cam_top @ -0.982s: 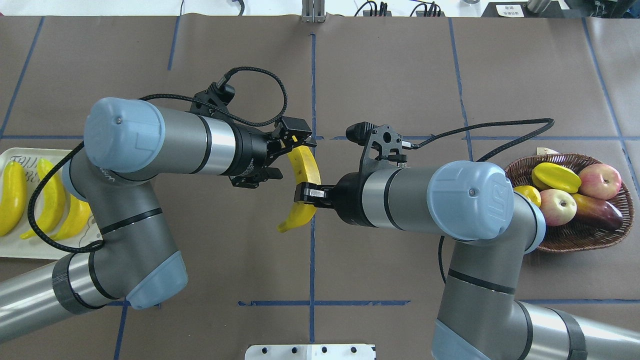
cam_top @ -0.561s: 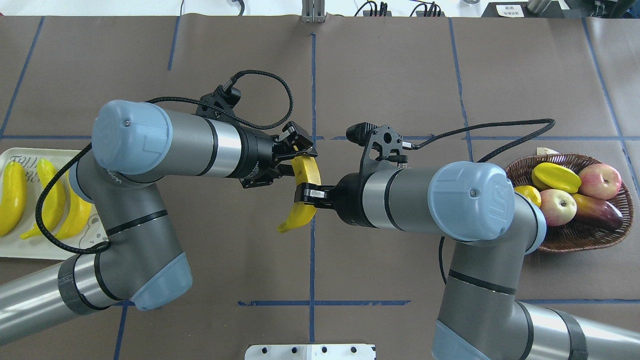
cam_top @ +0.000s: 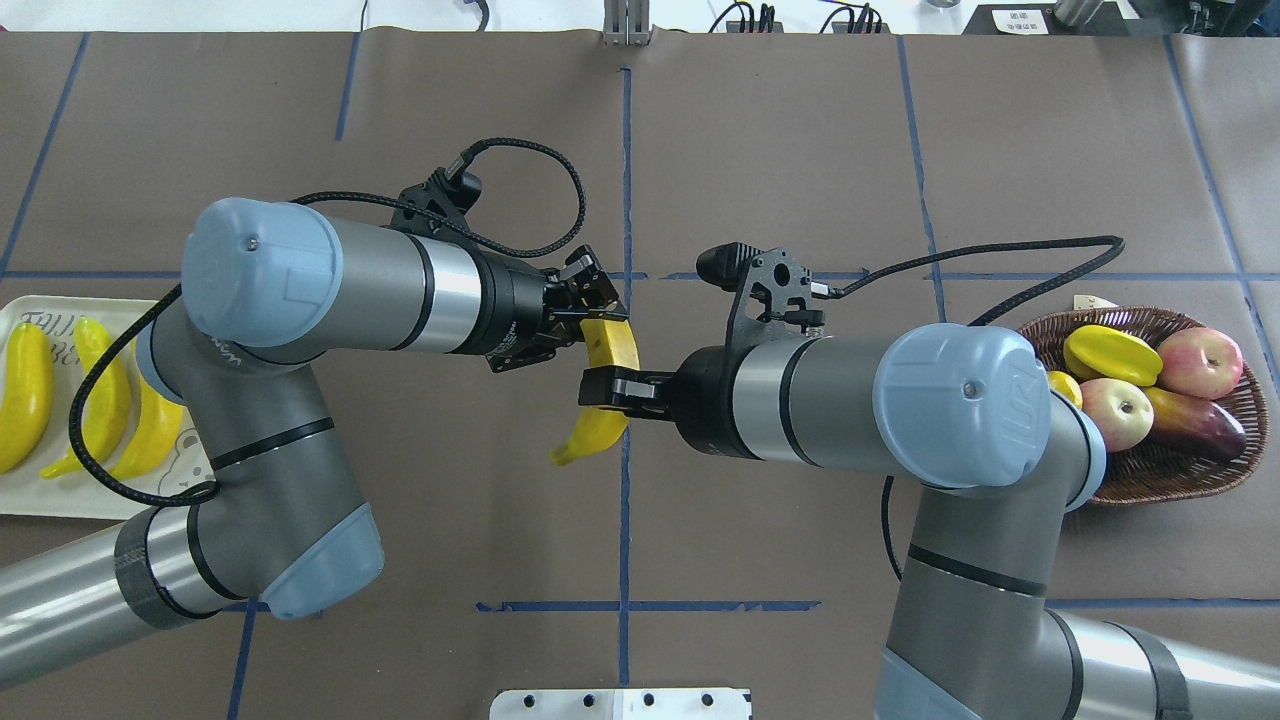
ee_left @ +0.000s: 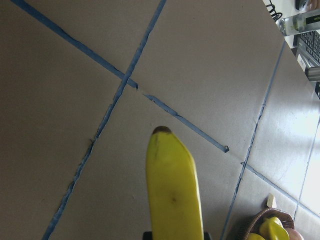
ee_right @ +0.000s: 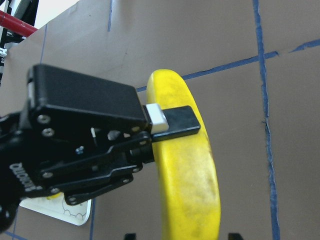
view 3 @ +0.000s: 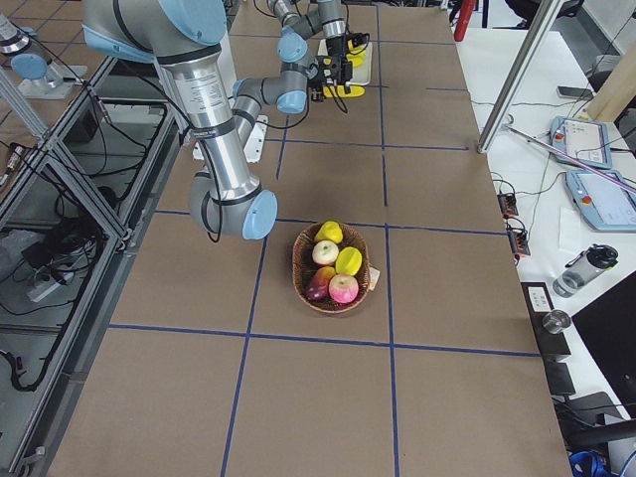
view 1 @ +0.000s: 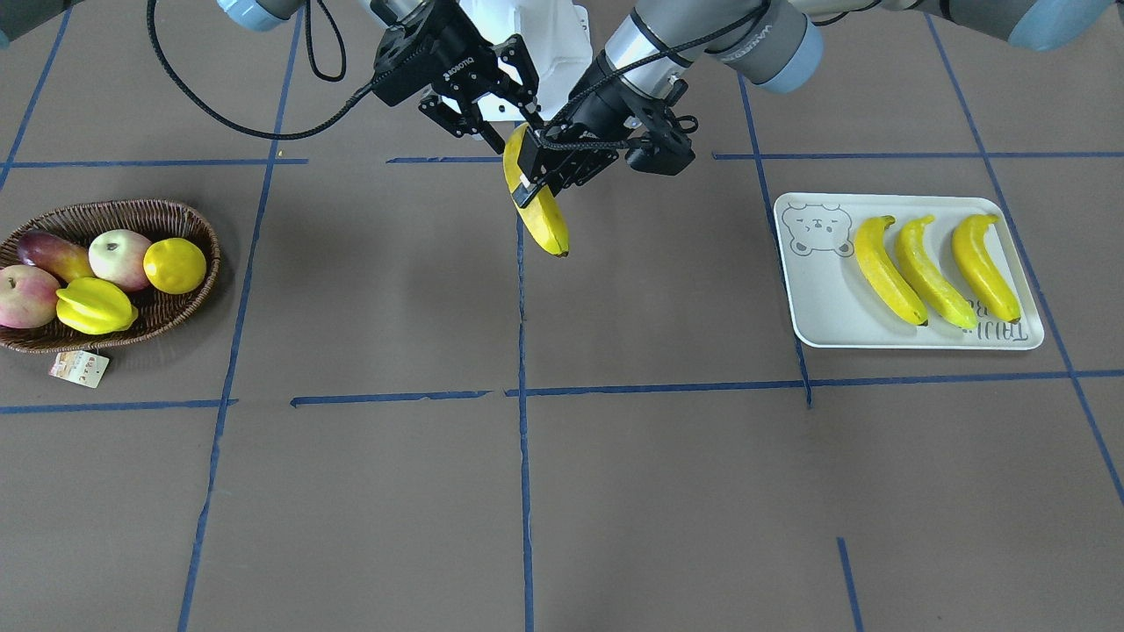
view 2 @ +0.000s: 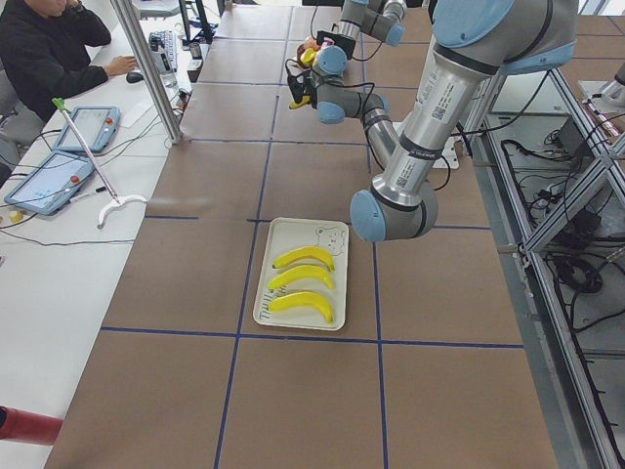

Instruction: Transfer all bananas from basket to plate

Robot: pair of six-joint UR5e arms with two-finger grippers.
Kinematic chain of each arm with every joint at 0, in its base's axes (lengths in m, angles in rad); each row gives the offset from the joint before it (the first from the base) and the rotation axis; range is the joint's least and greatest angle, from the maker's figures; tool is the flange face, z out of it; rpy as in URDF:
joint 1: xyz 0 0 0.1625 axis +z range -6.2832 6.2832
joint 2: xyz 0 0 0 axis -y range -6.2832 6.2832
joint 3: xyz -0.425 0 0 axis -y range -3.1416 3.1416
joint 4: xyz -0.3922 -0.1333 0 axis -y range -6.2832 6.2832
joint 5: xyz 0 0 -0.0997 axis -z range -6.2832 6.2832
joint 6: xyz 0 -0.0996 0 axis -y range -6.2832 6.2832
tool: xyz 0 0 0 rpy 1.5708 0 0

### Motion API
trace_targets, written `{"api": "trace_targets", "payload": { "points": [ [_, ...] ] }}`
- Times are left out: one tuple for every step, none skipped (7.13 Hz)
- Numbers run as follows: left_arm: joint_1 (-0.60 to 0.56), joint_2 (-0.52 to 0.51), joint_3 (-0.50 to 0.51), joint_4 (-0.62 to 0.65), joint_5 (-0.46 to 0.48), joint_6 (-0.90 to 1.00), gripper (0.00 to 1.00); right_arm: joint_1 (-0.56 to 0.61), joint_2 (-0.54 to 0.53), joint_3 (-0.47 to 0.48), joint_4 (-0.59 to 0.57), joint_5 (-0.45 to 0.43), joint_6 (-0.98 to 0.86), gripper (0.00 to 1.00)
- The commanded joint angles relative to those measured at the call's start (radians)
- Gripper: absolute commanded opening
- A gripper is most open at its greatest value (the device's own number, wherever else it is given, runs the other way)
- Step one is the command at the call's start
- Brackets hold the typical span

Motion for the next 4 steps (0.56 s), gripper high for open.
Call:
{"api": "trace_targets", "payload": {
  "points": [
    [-0.009,0.006,0.0,0.012,0.0,0.002,0.0,0.003,-0.002,0.007,-0.001,0.003,0.001,1.0],
    [-0.032,0.03,0.006,0.023,-0.003,0.052,0.0,0.011,-0.009,0.031,-0.009,0.008,-0.001,1.0],
    [-0.067,0.08,0.005,0.078,-0.041,0.184,0.0,0.017,-0.02,0.062,-0.036,0.011,-0.001,1.0],
    [-0.127,0.116,-0.002,0.166,-0.098,0.274,0.0,0.021,-0.025,0.082,-0.071,0.011,-0.001,1.0]
  ]
}}
